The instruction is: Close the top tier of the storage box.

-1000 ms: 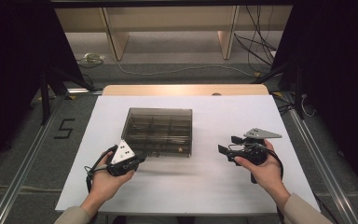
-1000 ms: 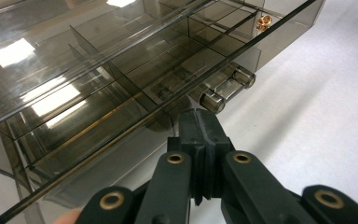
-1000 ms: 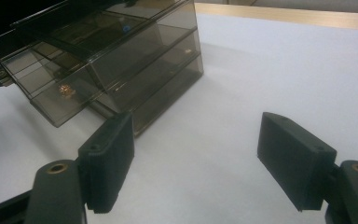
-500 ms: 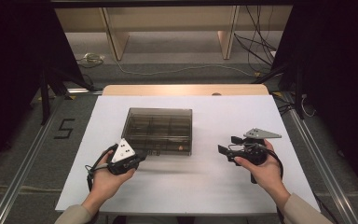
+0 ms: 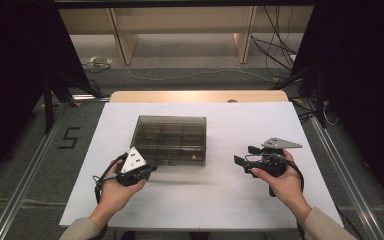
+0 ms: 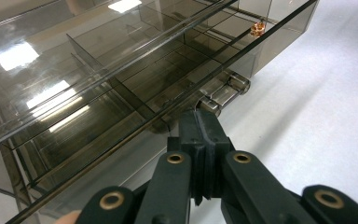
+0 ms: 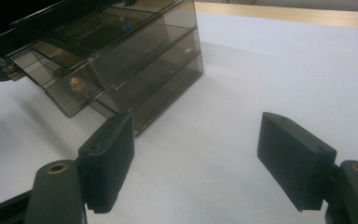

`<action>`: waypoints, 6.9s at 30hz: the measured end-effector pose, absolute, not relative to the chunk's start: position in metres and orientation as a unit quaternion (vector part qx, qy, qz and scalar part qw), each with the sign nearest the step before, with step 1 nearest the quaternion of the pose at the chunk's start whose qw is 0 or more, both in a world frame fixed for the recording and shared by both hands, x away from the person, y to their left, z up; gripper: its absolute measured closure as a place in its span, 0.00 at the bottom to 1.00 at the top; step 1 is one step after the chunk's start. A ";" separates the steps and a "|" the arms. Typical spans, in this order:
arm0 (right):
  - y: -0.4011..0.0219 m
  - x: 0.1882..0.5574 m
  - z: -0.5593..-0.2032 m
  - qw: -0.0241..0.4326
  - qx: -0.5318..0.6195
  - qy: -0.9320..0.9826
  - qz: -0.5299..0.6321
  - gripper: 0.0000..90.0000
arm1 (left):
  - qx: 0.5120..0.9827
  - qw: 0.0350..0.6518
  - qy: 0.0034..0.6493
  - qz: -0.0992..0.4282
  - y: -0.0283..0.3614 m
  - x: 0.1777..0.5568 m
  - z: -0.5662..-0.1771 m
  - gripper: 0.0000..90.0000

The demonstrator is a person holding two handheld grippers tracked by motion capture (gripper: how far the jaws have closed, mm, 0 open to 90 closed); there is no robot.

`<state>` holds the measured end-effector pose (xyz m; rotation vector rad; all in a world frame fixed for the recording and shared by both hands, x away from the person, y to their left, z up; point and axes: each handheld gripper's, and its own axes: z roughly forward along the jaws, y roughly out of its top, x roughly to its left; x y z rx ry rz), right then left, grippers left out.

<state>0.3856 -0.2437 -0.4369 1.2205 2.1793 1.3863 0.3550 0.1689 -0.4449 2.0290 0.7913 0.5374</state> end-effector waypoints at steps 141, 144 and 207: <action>-0.245 0.380 -0.433 0.130 0.403 0.759 0.494 0.31 | 0.812 0.429 0.324 0.227 0.166 0.375 -0.441 0.88; -0.245 0.380 -0.434 0.129 0.399 0.762 0.494 0.31 | 0.811 0.434 0.324 0.222 0.169 0.372 -0.440 0.85; -0.262 0.353 -0.435 0.128 0.379 0.774 0.491 0.30 | 0.785 0.458 0.365 0.201 0.202 0.342 -0.439 0.03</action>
